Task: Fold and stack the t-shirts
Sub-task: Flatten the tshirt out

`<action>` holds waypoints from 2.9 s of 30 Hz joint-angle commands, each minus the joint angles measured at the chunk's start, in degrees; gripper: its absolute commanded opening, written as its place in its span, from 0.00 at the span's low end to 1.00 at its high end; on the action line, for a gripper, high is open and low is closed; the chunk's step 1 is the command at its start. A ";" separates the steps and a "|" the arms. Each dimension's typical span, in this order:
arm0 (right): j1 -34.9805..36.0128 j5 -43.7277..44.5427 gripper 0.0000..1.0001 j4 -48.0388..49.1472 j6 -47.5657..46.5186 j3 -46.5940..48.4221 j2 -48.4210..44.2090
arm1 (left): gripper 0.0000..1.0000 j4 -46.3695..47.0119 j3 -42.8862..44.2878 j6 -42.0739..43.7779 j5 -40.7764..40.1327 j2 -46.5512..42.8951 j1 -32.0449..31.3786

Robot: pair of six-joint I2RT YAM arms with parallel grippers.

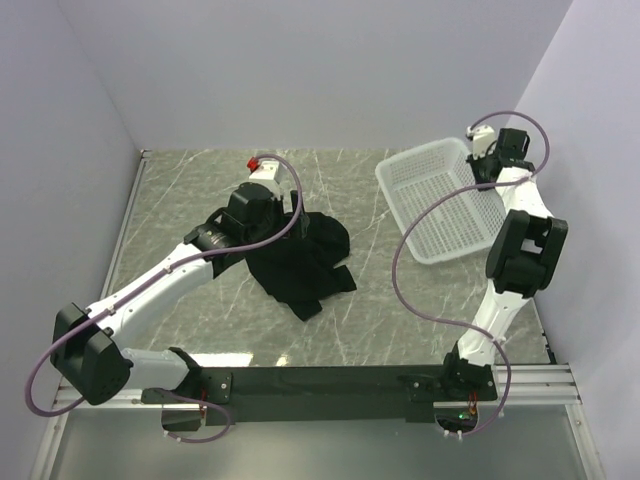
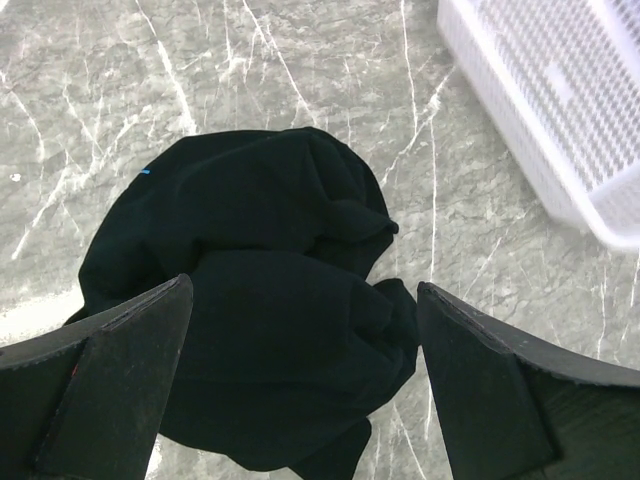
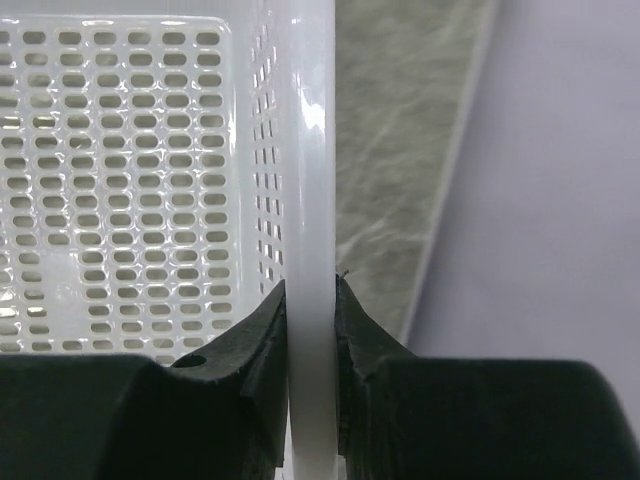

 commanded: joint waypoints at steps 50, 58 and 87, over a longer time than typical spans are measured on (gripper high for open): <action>4.01 -0.38 0.79 14.83 -5.38 -8.21 -9.84 | 0.99 -2.34 0.10 -4.87 -0.97 -3.64 1.56; 8.50 -1.88 0.80 8.51 -2.67 -7.98 -15.13 | 0.99 -1.54 -4.47 -7.16 0.53 -7.59 4.03; 22.56 17.71 0.35 -1.88 27.57 -7.18 -6.00 | 0.99 -0.40 -13.79 -14.10 1.40 -16.30 8.69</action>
